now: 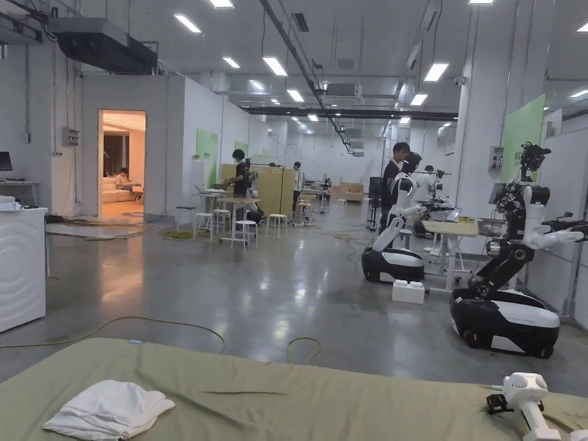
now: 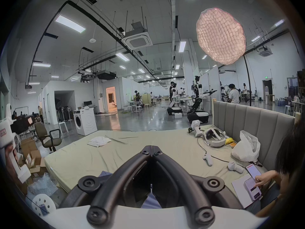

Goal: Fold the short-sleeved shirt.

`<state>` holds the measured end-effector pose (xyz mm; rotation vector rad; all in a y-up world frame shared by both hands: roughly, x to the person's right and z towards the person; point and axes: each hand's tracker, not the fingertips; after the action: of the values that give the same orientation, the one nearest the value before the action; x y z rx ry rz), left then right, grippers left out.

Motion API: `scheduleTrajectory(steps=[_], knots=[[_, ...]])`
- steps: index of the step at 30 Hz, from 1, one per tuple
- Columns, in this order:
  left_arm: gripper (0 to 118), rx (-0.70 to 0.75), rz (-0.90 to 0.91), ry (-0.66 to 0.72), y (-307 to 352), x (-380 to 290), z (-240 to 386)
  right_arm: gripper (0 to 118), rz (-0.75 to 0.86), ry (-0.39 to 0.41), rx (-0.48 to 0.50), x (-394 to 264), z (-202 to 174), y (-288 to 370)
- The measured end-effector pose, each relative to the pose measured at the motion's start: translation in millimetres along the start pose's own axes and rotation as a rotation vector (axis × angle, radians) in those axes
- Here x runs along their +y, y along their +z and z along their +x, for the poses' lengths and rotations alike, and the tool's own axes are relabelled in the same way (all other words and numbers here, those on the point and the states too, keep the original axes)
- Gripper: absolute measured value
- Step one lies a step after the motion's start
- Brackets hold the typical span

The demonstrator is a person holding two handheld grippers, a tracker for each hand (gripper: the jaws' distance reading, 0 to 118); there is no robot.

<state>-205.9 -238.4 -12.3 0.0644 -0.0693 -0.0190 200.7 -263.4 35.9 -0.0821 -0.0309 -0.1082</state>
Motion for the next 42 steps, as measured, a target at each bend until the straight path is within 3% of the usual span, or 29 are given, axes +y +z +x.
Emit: scheduleTrajectory(steps=[3, 8, 13, 16, 17, 18, 22, 27, 30, 31, 33, 35, 36, 39, 41, 42], knots=[[0, -0.015, 0.007, 0.015, -3.9, 4.6, -2.0, 0, 0.005, 0.048, -0.023, -2.0, -4.2, -0.6], [0, -0.074, -0.054, 0.027, -17.7, -4.4, 1.5, 0, -0.012, 0.046, -0.016, -6.0, -5.2, -6.8], [4, -0.146, -0.327, 0.070, -76.8, -48.3, -7.5, 0, -0.046, 0.049, -0.027, -18.7, -0.6, -9.6], [25, -0.185, -0.489, 0.121, -134.6, -112.5, -17.3, 0, -0.095, 0.012, -0.046, -31.9, 8.8, -10.7], [39, -0.200, -0.562, 0.162, -155.4, -132.5, -21.5, 0, -0.119, 0.001, -0.052, -36.5, 12.7, -11.4], [65, -0.210, -0.636, 0.214, -177.0, -156.0, -24.3, 0, -0.144, -0.006, -0.060, -41.3, 17.4, -12.5], [79, -0.168, -0.803, 0.286, -260.3, -222.3, -21.4, 0, -0.234, -0.049, -0.127, -60.2, 39.9, -18.4], [79, -0.112, -0.999, 0.247, -340.1, -305.1, -2.0, 0, -0.317, -0.128, -0.198, -77.5, 66.1, -26.9], [78, -0.150, -1.029, 0.164, -360.0, -334.4, 10.6, 0, -0.357, -0.139, -0.238, -85.3, 77.8, -33.6], [77, -0.141, -1.032, 0.208, -366.3, -343.0, 11.2, 0, -0.381, -0.146, -0.246, -88.1, 81.6, -36.5], [55, -0.086, -1.107, 0.249, -372.9, -356.7, 14.4, 0, -0.417, -0.138, -0.259, -93.9, 85.7, -40.5], [22, -0.087, -1.047, 0.142, -365.6, -353.3, 24.2, 0, -0.452, -0.109, -0.274, -99.8, 86.5, -43.7], [11, -0.119, -1.055, 0.094, -363.9, -352.4, 31.8, 0, -0.461, -0.102, -0.275, -102.8, 87.0, -46.9], [6, -0.099, -1.074, -0.099, -360.2, -355.7, 59.6, 0, -0.495, -0.107, -0.266, -109.1, 90.7, -65.7], [6, -0.122, -1.121, -0.125, -365.1, -364.6, 68.0, 0, -0.497, -0.108, -0.228, -113.6, 97.5, -86.1], [6, -0.105, -1.144, -0.137, -369.1, -368.4, 66.9, 8, -0.496, -0.119, -0.214, -116.9, 104.6, -102.8]])
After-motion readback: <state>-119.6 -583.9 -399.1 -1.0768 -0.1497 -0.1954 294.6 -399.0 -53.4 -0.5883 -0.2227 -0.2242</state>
